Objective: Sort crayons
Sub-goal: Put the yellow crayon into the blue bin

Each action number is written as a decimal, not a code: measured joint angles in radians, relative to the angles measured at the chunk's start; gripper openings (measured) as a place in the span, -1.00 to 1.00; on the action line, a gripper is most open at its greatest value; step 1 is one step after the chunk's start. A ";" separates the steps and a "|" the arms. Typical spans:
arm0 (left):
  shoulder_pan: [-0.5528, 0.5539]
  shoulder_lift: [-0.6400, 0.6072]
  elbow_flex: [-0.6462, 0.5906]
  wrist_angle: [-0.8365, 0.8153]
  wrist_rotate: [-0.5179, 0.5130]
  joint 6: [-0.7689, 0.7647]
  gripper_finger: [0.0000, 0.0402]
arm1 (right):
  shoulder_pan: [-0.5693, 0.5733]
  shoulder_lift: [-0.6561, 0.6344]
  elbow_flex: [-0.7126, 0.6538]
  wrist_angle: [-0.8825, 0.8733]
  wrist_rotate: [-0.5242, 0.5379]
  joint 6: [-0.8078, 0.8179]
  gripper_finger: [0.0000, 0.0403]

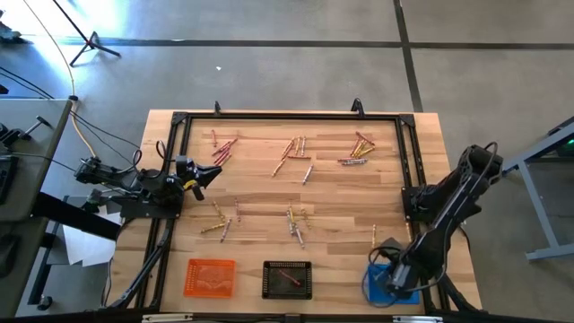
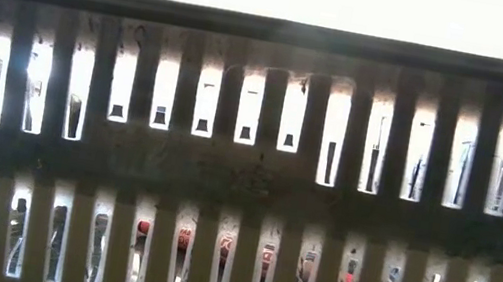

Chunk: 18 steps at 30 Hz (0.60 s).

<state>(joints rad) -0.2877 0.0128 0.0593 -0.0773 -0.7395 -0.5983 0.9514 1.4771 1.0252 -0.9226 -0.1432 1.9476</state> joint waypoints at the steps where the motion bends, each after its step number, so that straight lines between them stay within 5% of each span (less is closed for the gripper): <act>1: 0.000 0.000 0.000 0.000 0.000 0.000 -0.78 | -0.014 -0.012 0.000 -0.001 0.035 0.000 -0.48; 5: 0.000 0.000 0.000 0.000 0.000 0.000 -0.78 | -0.089 -0.030 0.000 -0.071 0.177 0.099 -0.53; 8: 0.000 0.000 0.000 0.000 0.000 0.000 -0.78 | -0.152 -0.014 -0.016 -0.133 0.181 0.182 -0.54; 18: 0.000 0.000 0.000 0.000 0.000 0.000 -0.78 | -0.328 0.009 -0.204 -0.047 0.168 0.022 -0.55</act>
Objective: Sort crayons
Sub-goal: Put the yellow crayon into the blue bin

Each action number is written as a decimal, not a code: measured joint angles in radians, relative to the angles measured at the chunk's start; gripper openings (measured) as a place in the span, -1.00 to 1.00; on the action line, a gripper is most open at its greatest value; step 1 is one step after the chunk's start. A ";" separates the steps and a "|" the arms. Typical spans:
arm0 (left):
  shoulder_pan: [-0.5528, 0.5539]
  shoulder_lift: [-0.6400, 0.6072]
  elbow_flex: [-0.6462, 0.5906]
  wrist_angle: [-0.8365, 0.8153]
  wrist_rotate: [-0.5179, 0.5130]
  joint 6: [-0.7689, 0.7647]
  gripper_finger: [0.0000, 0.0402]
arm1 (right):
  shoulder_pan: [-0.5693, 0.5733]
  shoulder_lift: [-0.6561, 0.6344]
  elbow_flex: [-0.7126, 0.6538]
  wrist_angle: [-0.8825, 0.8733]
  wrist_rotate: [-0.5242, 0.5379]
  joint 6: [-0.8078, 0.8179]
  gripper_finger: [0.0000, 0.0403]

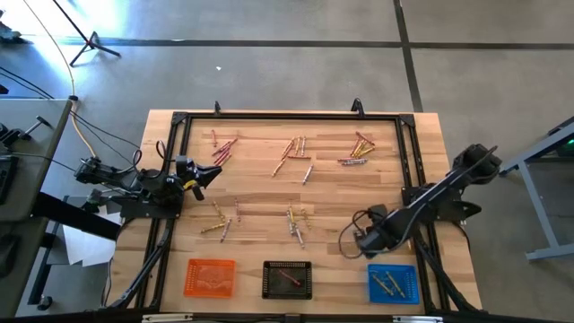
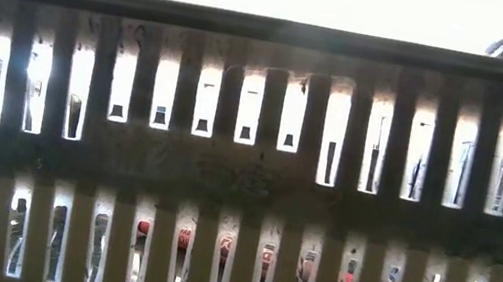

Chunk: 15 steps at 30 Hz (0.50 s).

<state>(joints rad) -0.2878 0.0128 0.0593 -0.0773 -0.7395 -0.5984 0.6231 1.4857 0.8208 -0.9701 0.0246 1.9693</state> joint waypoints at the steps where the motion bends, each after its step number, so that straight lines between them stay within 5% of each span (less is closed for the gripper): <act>1: 0.000 0.000 0.000 0.000 0.000 0.000 -0.78 | -0.018 0.000 -0.021 0.004 -0.001 -0.014 -0.55; 15: 0.000 0.000 0.000 0.000 0.000 0.000 -0.78 | -0.137 -0.012 -0.152 0.125 -0.082 -0.097 -0.55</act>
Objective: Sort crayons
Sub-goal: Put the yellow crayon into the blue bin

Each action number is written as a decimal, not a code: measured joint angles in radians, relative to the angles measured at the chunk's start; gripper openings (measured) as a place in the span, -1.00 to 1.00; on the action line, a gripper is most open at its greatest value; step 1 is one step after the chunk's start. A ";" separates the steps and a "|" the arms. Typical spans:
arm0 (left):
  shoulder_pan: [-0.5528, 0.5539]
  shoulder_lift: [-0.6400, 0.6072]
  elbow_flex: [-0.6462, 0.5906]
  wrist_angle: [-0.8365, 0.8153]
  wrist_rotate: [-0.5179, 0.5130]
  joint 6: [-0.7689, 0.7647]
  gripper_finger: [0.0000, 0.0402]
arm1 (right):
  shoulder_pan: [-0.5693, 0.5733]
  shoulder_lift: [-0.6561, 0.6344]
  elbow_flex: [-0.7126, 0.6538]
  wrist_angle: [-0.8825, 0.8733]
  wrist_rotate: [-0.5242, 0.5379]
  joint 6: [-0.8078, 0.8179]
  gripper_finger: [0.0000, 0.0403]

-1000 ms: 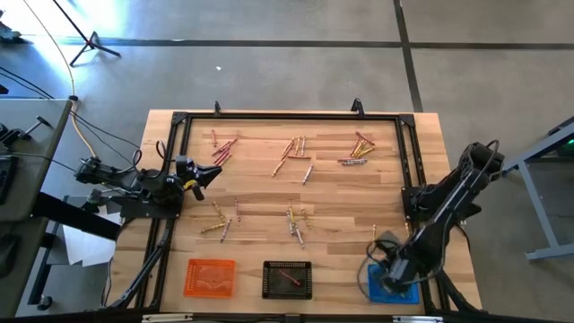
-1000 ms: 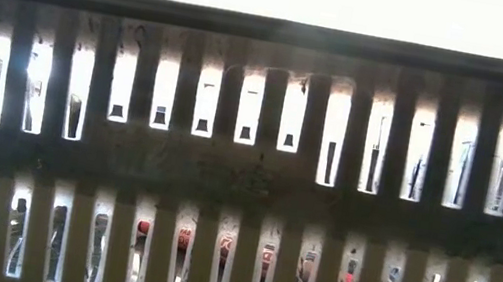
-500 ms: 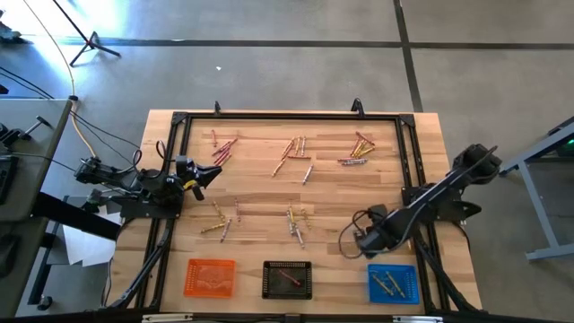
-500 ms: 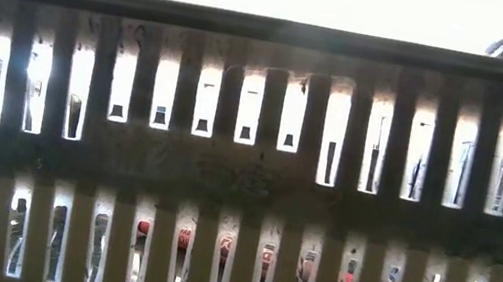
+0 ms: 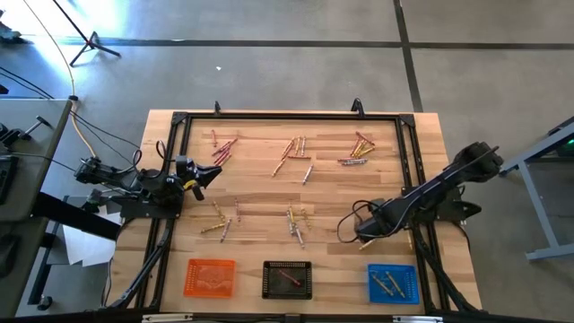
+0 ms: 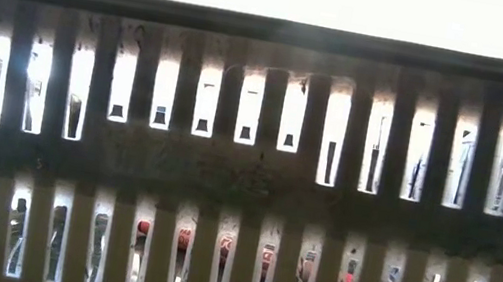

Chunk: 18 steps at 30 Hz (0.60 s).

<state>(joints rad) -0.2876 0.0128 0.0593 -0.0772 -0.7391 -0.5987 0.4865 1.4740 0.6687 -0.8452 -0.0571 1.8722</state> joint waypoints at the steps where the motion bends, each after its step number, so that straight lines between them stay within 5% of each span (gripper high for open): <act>1: 0.000 0.000 0.000 0.000 0.000 0.000 -0.78 | -0.002 -0.007 0.005 -0.014 -0.001 -0.007 -0.55; 10: 0.000 0.000 0.000 0.000 0.000 0.000 -0.78 | 0.001 -0.092 0.122 -0.033 0.032 -0.090 -0.55; 18: 0.000 0.000 0.000 0.000 0.000 0.000 -0.78 | 0.101 -0.093 0.235 -0.053 0.030 -0.770 -0.55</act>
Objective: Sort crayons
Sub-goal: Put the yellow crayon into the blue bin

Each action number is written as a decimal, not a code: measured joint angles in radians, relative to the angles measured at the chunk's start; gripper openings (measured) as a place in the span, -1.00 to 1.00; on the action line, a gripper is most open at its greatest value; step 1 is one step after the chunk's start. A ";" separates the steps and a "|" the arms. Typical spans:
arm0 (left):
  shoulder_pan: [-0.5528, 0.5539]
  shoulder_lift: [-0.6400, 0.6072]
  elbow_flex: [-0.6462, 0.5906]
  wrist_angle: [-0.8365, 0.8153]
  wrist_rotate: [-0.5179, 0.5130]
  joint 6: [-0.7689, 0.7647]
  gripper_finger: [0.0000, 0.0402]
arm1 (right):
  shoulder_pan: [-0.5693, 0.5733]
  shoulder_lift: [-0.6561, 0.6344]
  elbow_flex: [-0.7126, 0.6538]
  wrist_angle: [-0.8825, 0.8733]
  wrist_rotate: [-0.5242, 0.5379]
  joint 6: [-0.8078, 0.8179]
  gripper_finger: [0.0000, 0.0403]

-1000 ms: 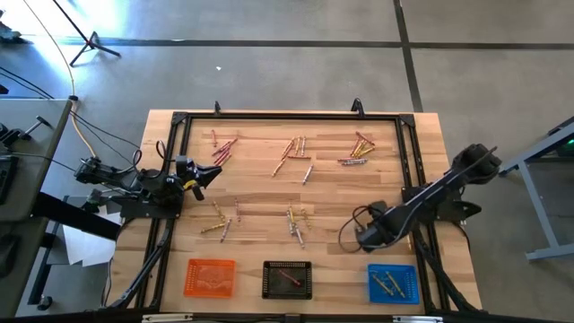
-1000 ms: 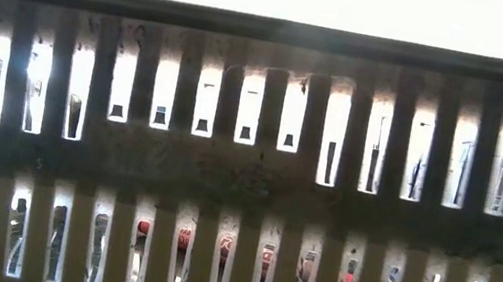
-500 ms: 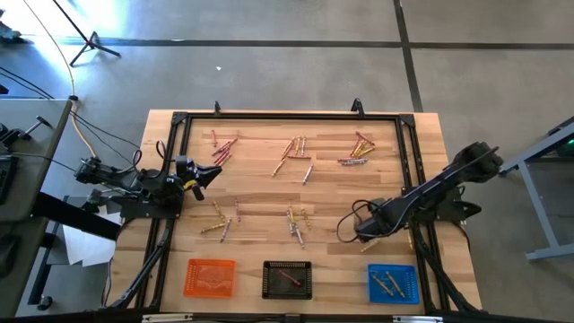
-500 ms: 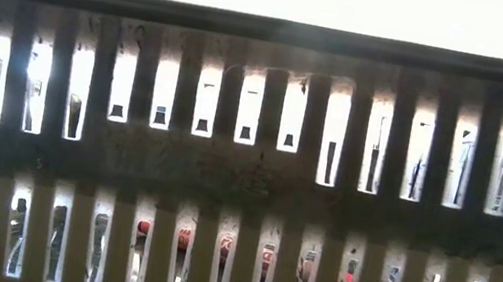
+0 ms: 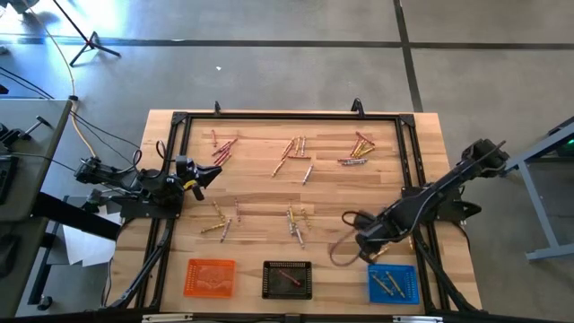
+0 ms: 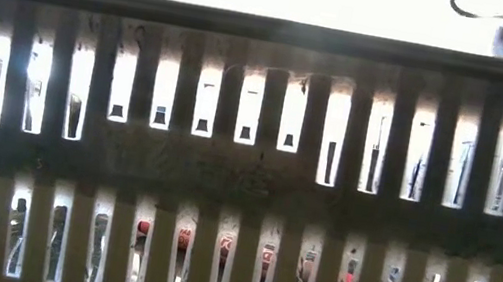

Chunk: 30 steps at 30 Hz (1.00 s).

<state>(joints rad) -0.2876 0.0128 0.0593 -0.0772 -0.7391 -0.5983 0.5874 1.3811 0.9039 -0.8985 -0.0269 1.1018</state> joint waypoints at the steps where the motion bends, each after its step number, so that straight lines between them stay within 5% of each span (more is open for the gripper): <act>1: 0.000 0.000 0.000 0.000 0.000 0.000 -0.78 | 0.009 0.000 -0.001 -0.011 0.000 -0.093 -0.55; 7: 0.000 0.000 0.000 0.000 0.000 0.000 -0.78 | 0.052 0.000 -0.003 -0.101 -0.005 -0.392 -0.55; 22: 0.000 0.000 0.000 0.000 0.000 0.000 -0.78 | 0.105 0.030 -0.003 -0.096 -0.120 -0.443 -0.55; 30: 0.000 0.000 0.000 0.000 0.000 0.000 -0.78 | 0.105 0.111 -0.004 -0.160 -0.042 0.163 -0.55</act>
<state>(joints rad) -0.2875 0.0128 0.0593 -0.0772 -0.7391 -0.5984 0.6922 1.4923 0.9001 -1.0583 -0.0687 1.2650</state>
